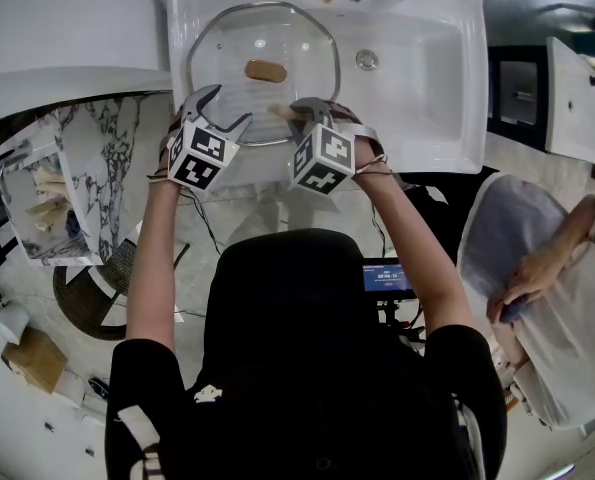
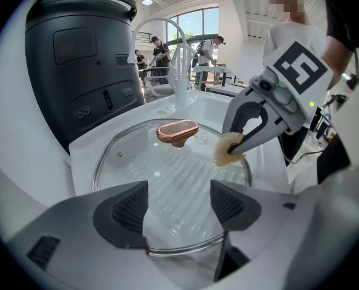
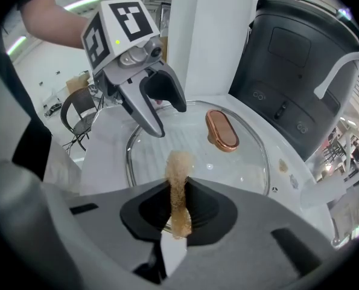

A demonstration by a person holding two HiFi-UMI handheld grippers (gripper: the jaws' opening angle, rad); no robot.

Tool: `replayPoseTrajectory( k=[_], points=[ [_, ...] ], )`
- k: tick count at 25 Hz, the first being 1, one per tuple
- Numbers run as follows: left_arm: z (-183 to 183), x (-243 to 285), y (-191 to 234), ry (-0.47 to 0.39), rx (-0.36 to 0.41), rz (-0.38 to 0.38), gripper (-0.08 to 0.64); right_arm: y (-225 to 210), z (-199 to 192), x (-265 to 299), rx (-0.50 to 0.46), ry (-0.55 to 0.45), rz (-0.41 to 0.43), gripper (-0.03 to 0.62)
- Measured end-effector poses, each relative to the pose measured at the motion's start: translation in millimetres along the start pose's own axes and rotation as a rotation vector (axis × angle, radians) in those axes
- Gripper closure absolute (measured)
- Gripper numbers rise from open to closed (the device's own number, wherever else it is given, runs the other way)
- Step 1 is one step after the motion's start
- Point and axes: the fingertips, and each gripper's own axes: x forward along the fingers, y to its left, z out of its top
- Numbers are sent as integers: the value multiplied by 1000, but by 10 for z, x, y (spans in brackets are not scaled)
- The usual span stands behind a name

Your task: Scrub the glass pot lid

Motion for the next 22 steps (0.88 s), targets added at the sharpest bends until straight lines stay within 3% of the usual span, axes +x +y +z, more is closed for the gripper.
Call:
replayPoseTrajectory(
  k=[12,22],
  points=[
    [-6,-5,3,-2,-2,-1,265,17,8,6,0,-11,20,569],
    [-11,-12,-5,-5,-2,1,265,-223,-101,-15,26,7,-19,569]
  ],
)
